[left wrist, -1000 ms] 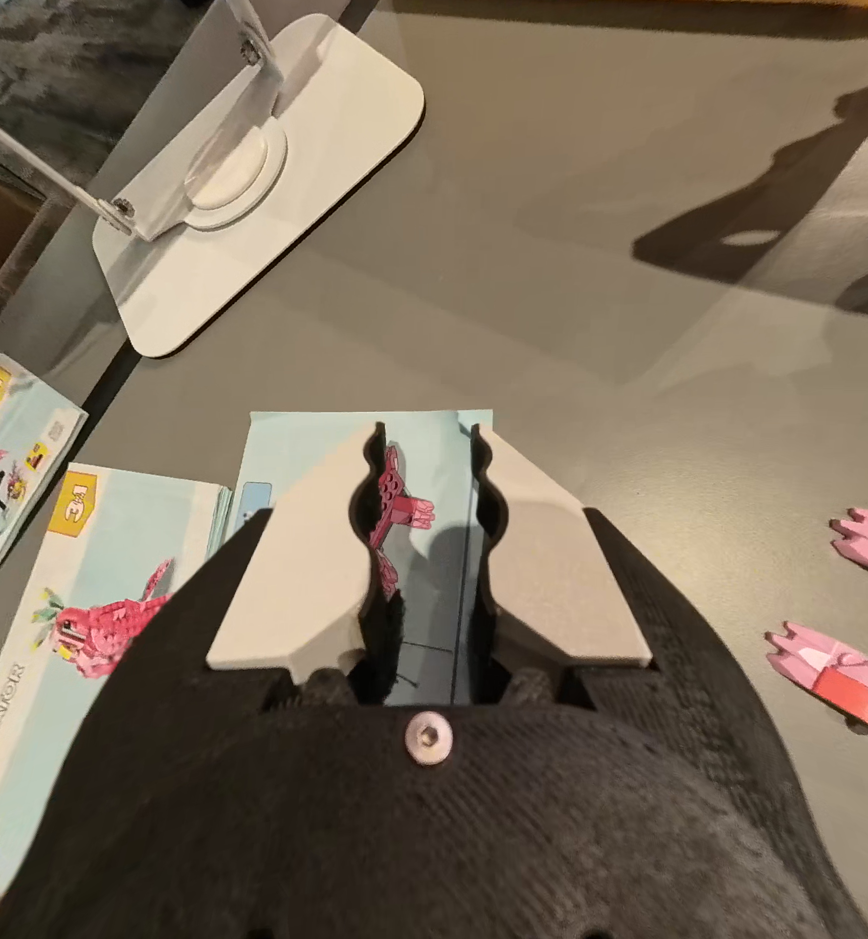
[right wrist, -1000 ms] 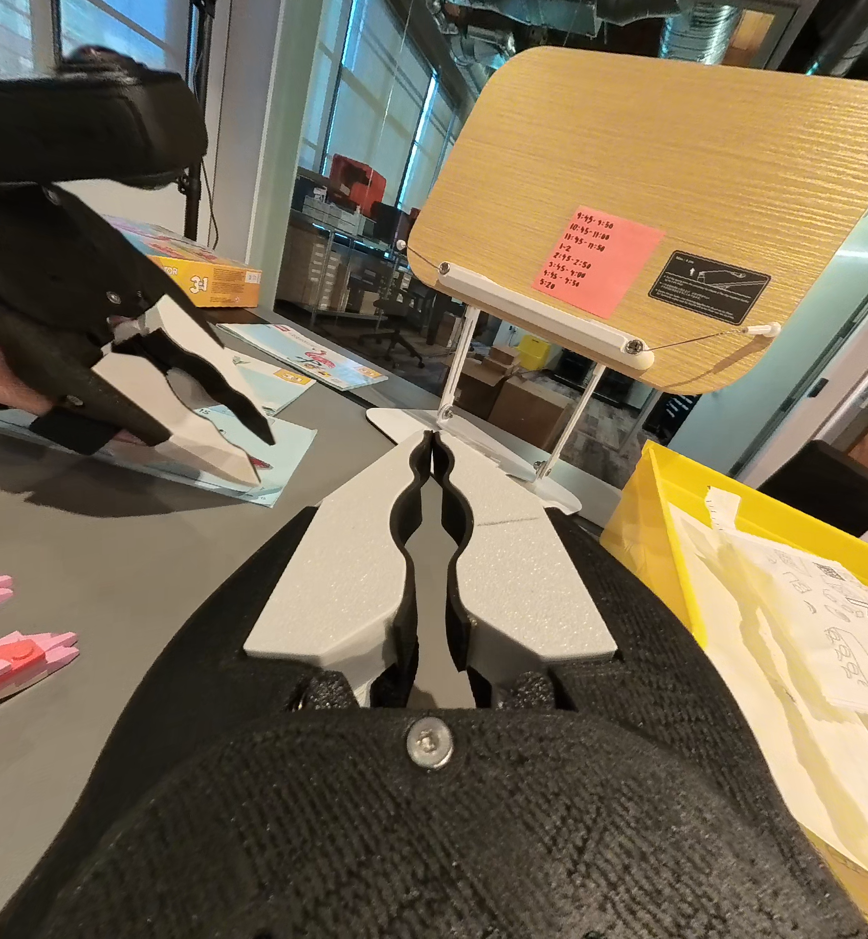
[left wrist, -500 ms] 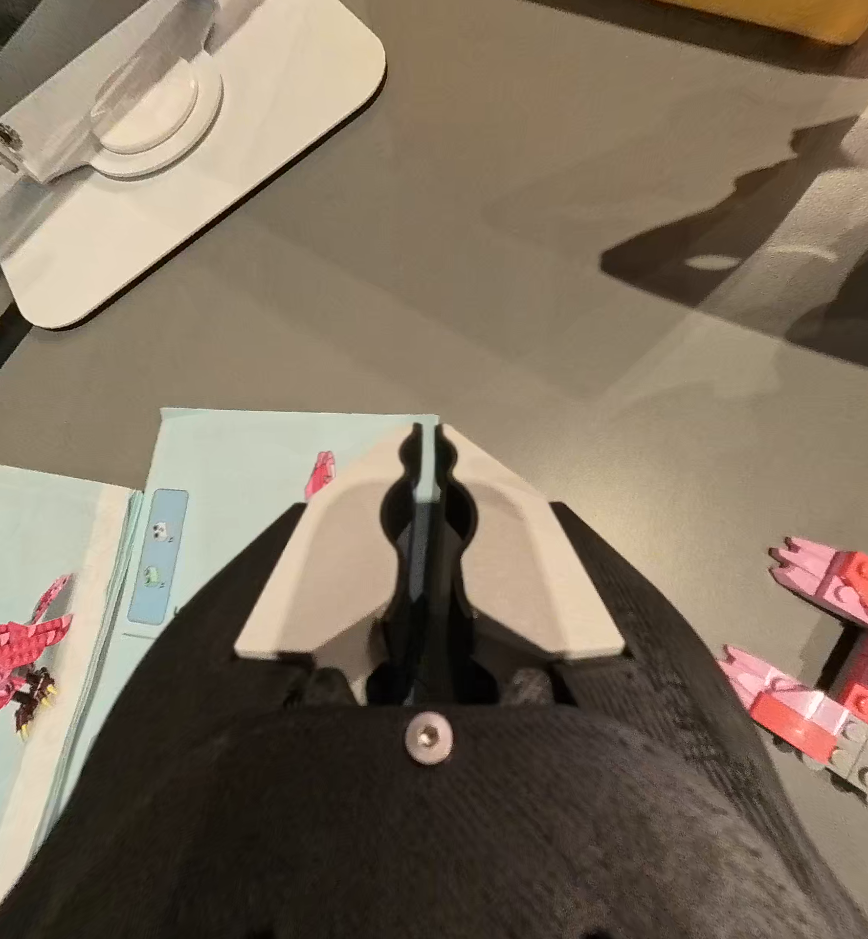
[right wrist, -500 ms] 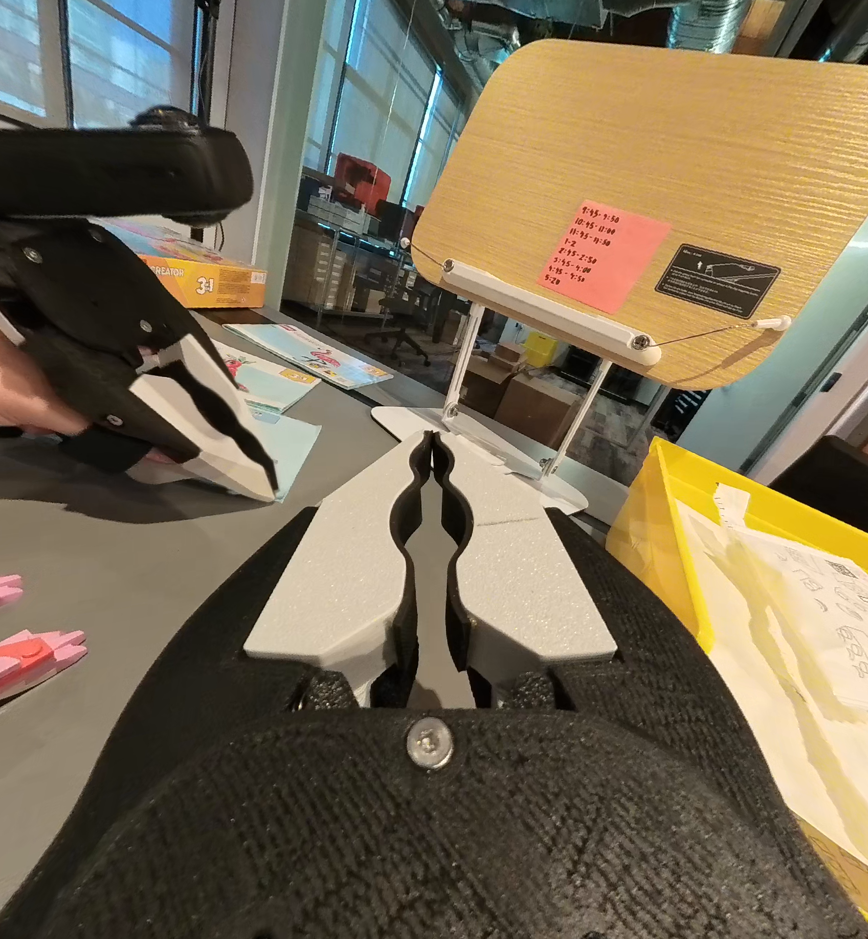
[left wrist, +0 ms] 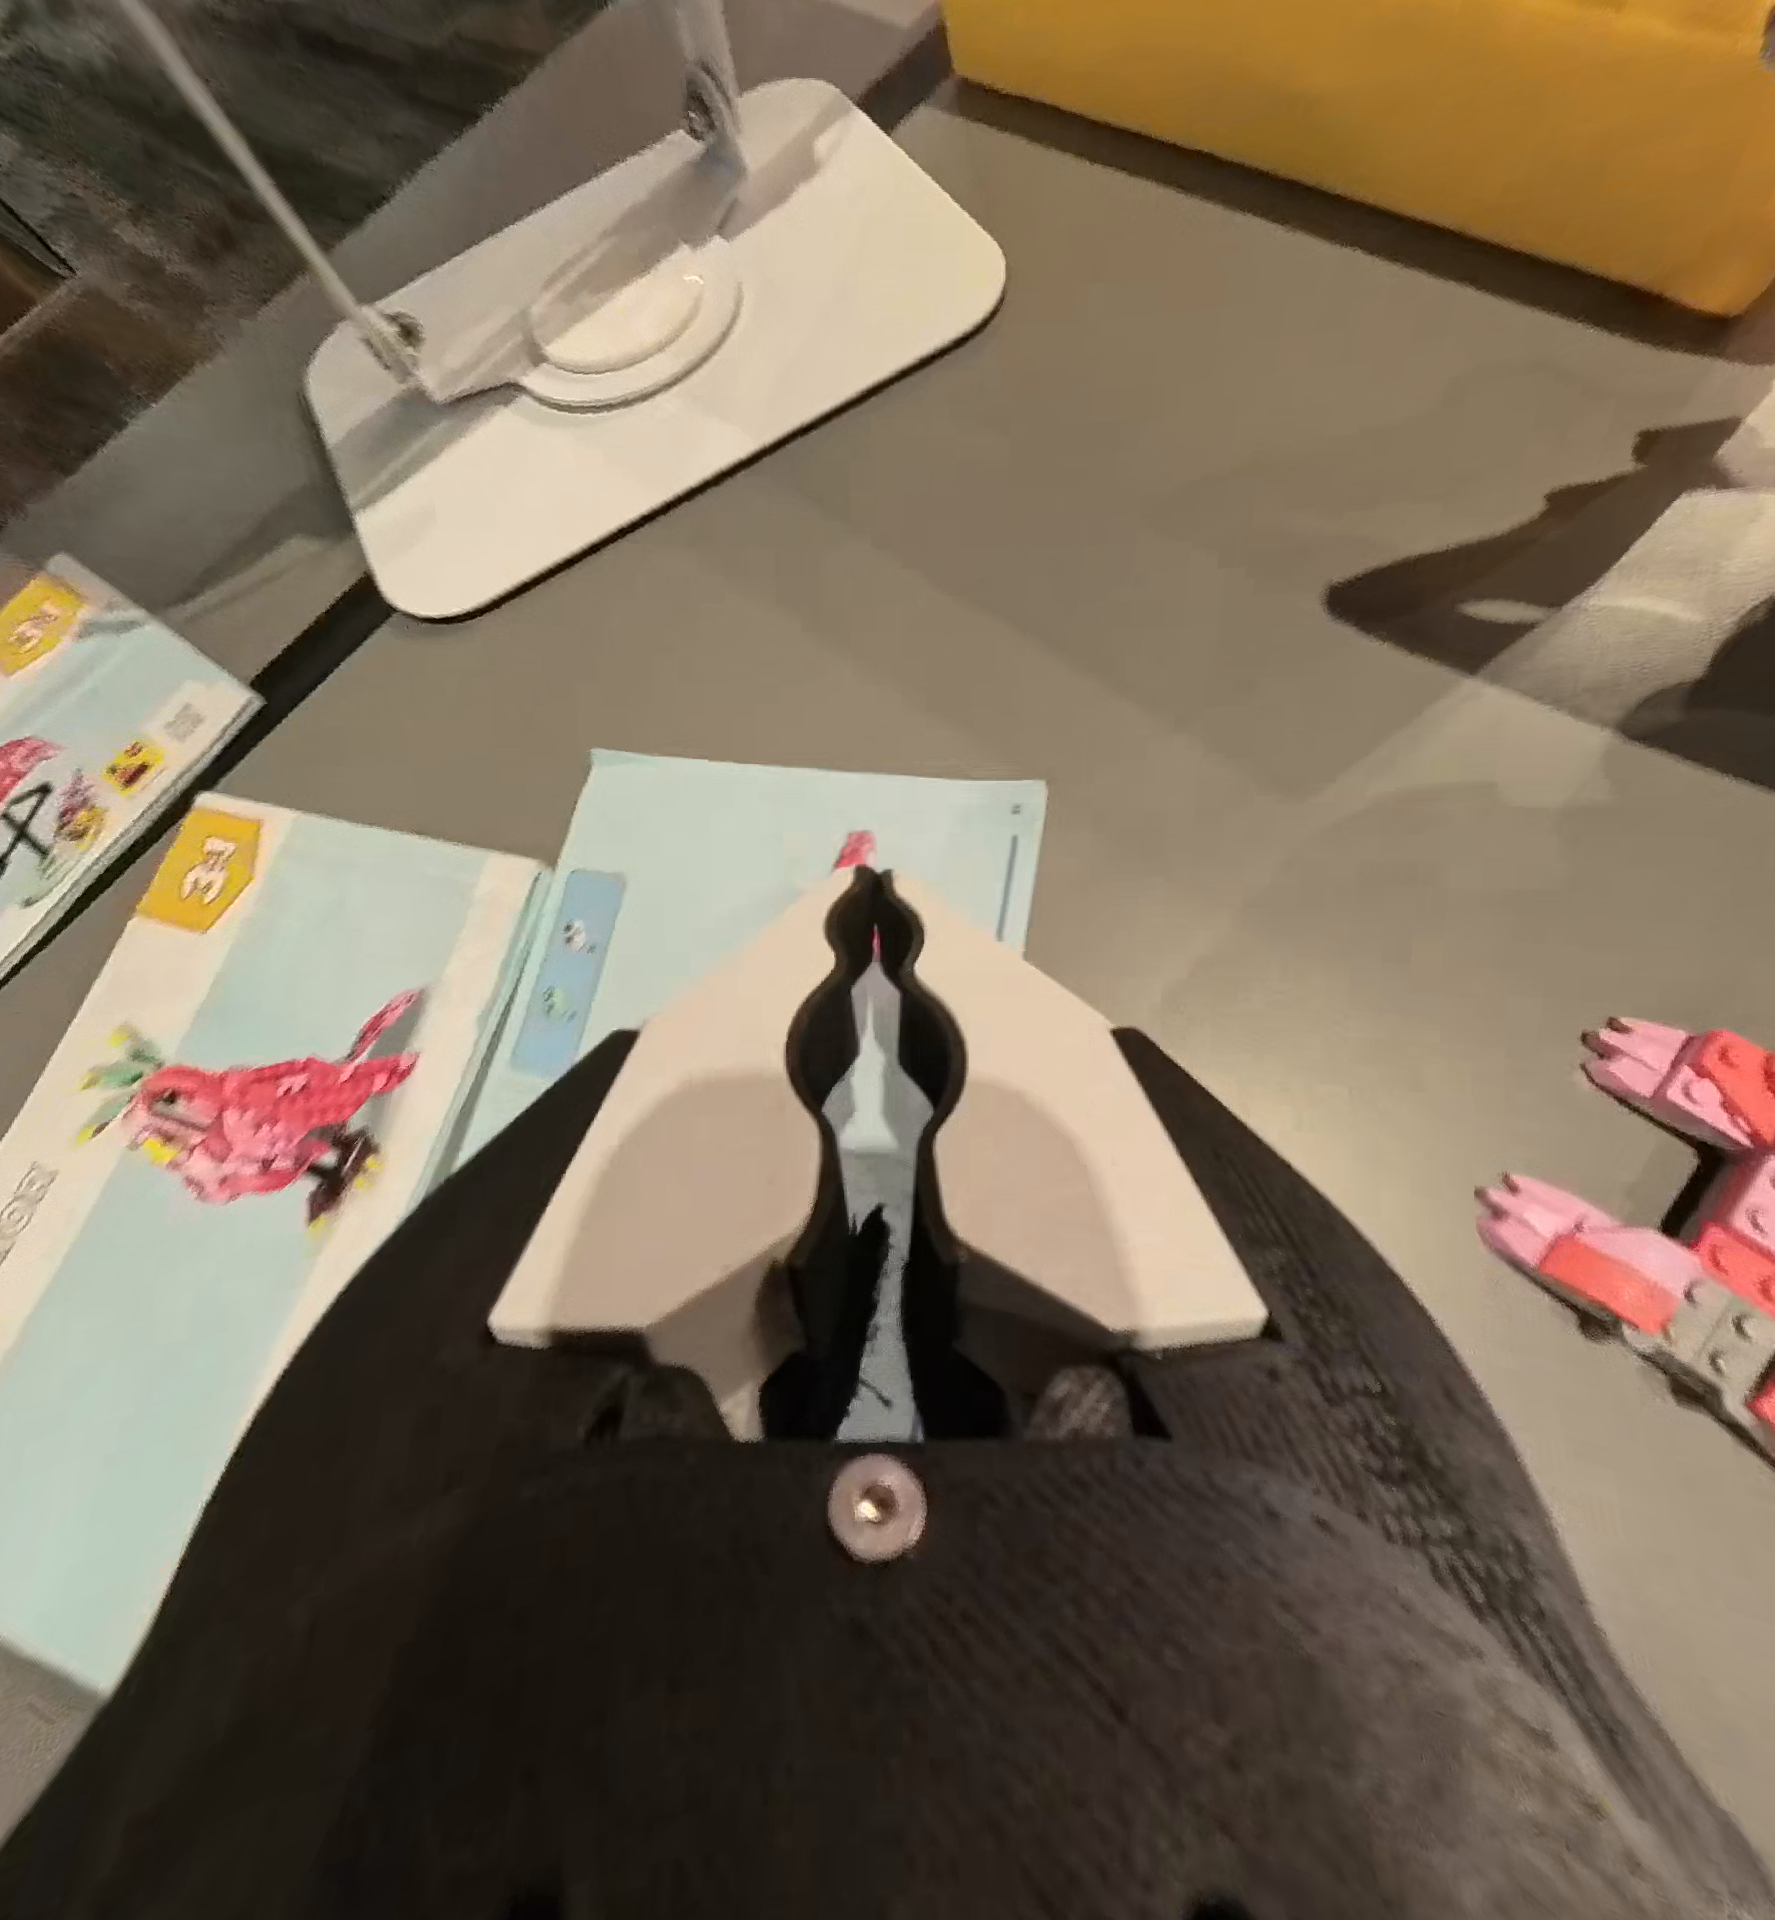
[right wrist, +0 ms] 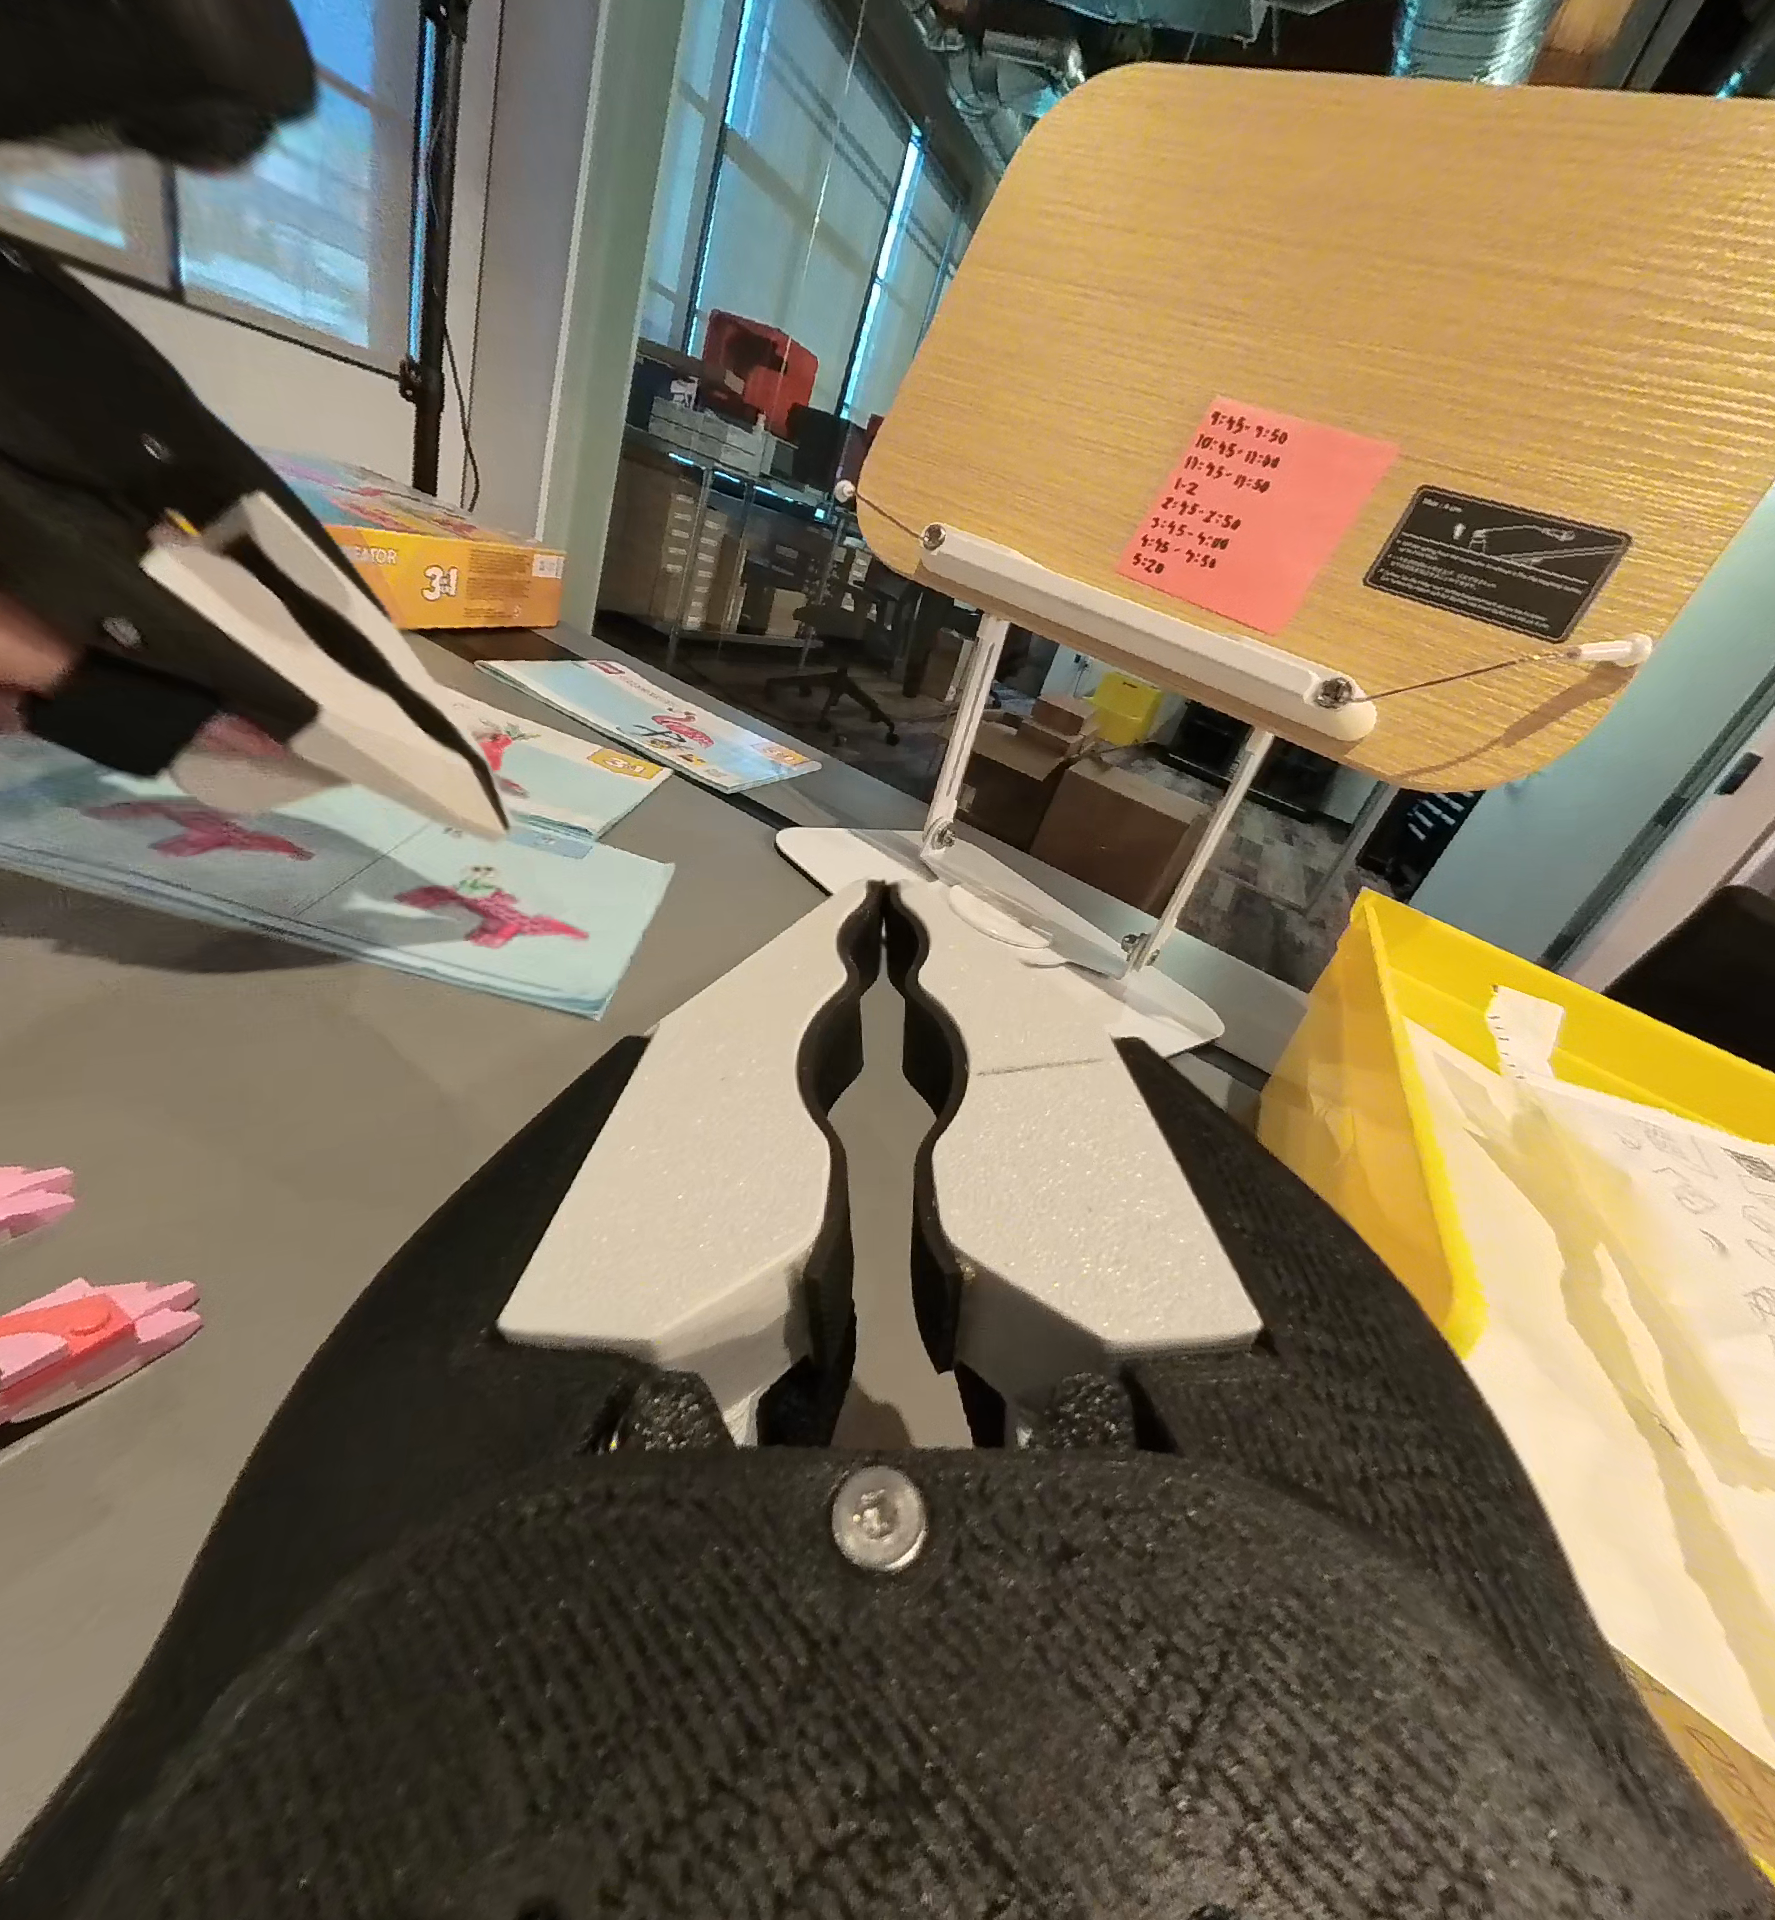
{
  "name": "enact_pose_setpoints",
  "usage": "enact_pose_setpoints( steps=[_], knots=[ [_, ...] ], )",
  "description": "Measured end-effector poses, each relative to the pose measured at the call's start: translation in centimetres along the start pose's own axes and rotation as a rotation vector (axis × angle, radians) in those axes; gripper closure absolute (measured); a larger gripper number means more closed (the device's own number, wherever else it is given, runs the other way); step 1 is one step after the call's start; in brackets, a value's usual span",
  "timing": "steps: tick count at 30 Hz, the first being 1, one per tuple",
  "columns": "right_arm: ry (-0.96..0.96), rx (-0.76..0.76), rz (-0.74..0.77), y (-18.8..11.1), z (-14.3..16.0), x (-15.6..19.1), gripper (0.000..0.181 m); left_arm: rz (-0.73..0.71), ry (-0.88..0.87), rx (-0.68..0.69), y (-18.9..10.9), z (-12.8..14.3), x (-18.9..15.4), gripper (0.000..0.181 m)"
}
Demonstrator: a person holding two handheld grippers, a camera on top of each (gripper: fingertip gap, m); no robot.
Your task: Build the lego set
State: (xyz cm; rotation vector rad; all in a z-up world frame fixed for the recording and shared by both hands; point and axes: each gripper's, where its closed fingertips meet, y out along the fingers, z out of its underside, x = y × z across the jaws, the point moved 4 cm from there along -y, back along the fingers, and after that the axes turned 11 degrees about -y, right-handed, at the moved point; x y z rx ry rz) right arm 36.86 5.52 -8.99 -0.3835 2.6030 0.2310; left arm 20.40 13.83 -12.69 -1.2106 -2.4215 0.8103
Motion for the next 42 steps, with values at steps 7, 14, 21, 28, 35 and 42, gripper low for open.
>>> enact_pose_setpoints(
  steps=[7, 14, 21, 28, 35, 42],
  knots=[
    [-0.033, 0.029, -0.073, 0.9, 0.0, 1.5, 0.181, 0.079, -0.122, -0.106, -3.7, 0.8, 0.9, 0.181],
    [-0.071, 0.038, -0.085, 0.9, 0.1, 1.8, 0.181, 0.097, -0.098, -0.065, 0.2, -0.8, -1.9, 0.148],
    [-0.057, 0.035, -0.09, 1.0, 0.1, 1.7, 0.181, 0.093, -0.043, 0.091, 4.4, -0.4, -3.1, 0.146],
    [-0.055, 0.034, -0.092, 1.0, 0.1, 1.8, 0.181, 0.031, 0.013, 0.149, 5.3, 0.4, -2.2, 0.149],
    [-0.055, 0.034, -0.094, 1.1, 0.1, 1.8, 0.181, 0.064, -0.029, 0.149, 4.9, 0.2, -2.3, 0.158],
    [-0.057, 0.034, -0.098, 1.1, 0.1, 1.9, 0.181, 0.098, -0.089, 0.148, 4.8, 0.1, -2.3, 0.172]
  ],
)
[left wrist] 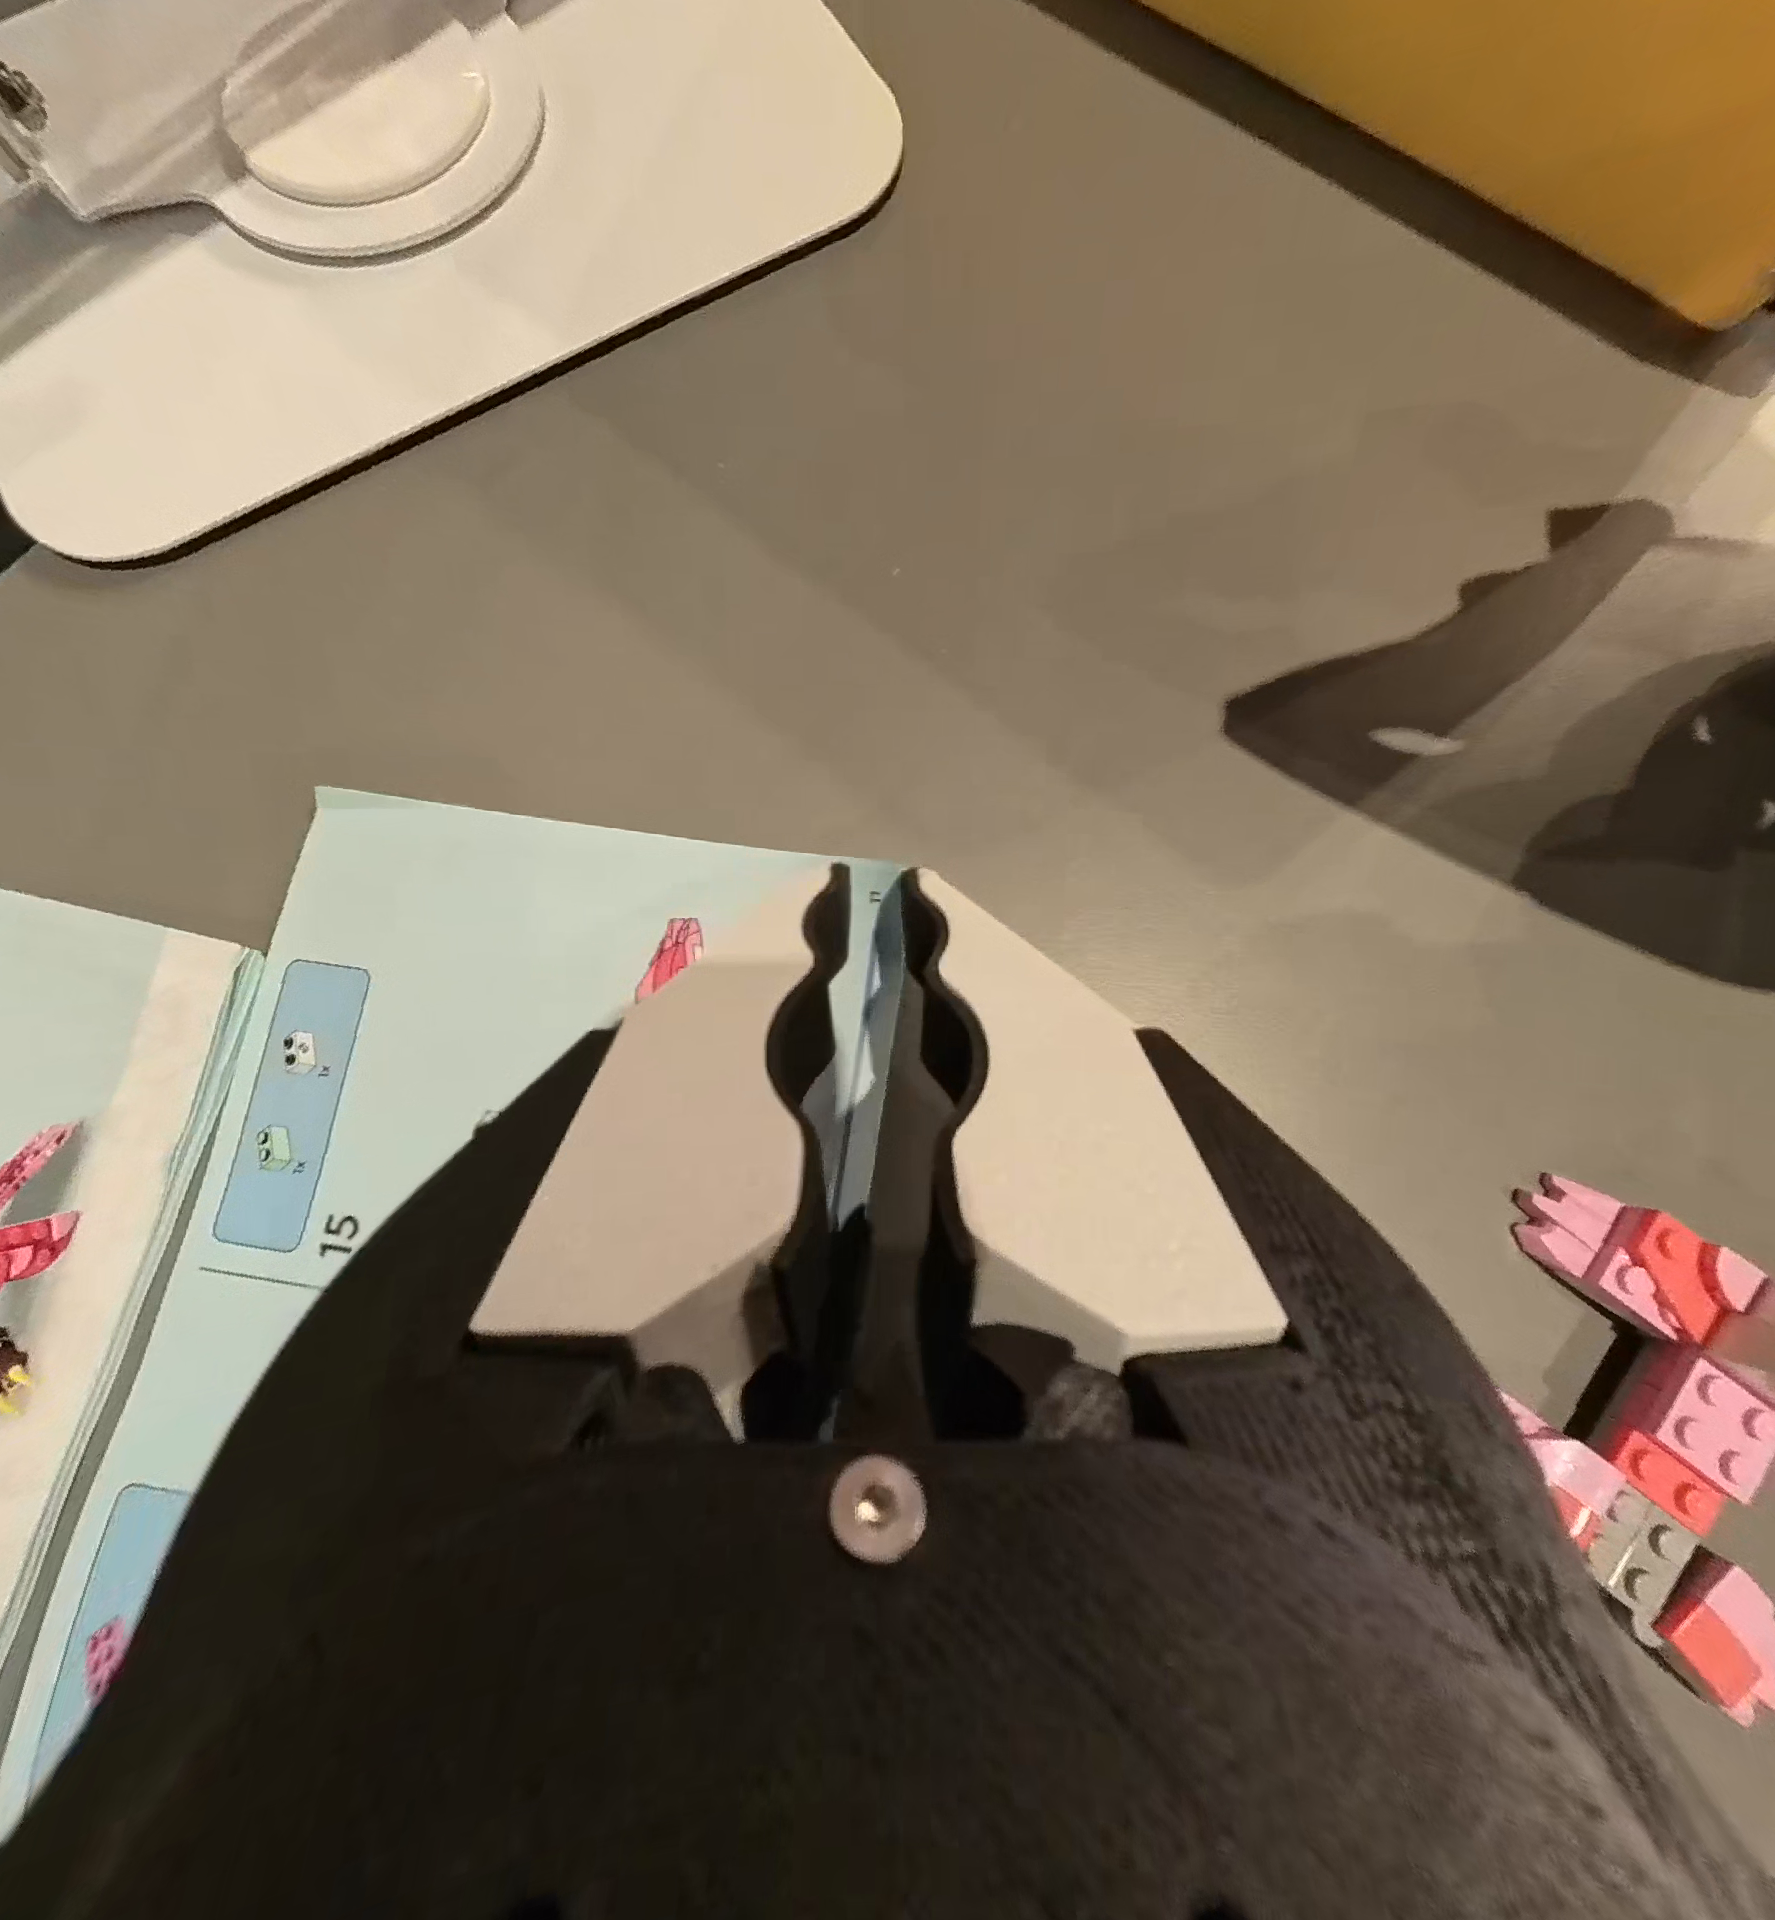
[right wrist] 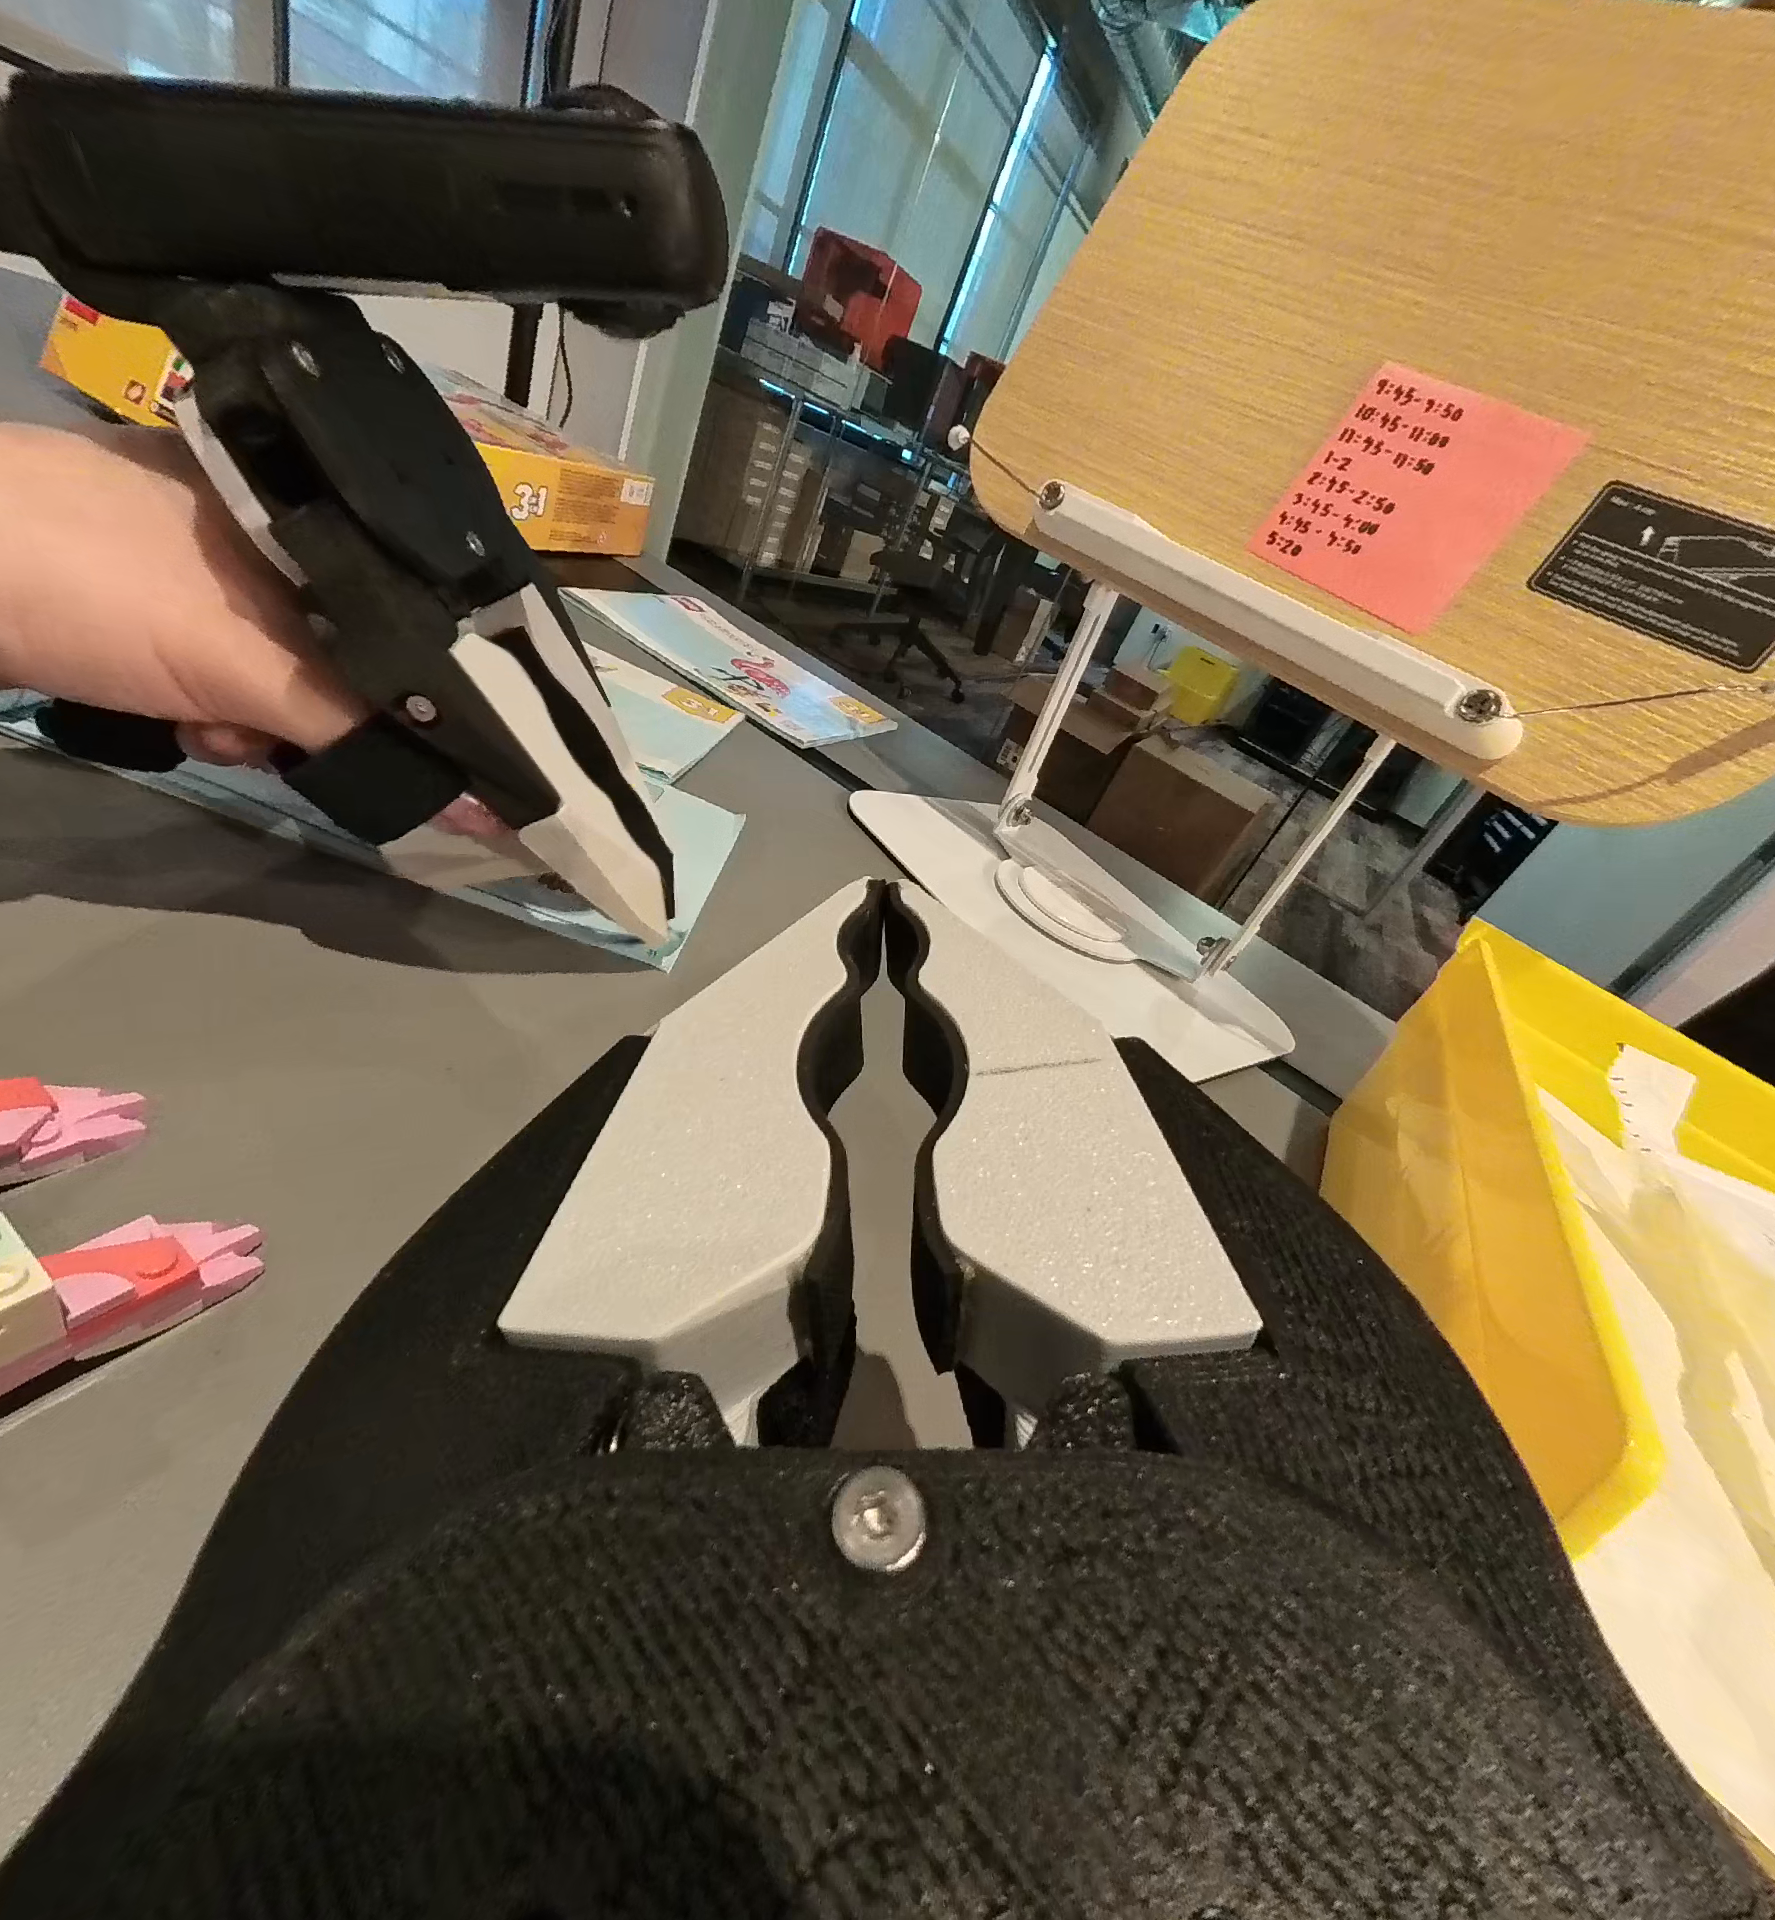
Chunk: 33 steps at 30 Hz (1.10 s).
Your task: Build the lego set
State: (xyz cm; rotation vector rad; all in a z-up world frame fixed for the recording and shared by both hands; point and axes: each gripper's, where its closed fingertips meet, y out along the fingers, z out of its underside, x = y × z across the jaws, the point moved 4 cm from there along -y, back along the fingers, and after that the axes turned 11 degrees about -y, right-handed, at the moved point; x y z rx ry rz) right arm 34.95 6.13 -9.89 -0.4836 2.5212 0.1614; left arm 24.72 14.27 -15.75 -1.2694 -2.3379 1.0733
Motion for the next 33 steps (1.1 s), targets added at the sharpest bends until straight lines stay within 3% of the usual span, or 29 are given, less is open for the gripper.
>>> enact_pose_setpoints(
  steps=[24, 33],
  knots=[
    [0.015, -0.006, 0.005, 0.0, -0.1, -0.1, 0.181, 0.218, -0.334, -0.009, 0.2, 0.5, 0.9, 0.168],
    [0.015, -0.004, 0.002, 0.0, 0.0, -0.1, 0.181, 0.258, -0.328, -0.01, 0.1, 0.9, 1.0, 0.174]
  ],
)
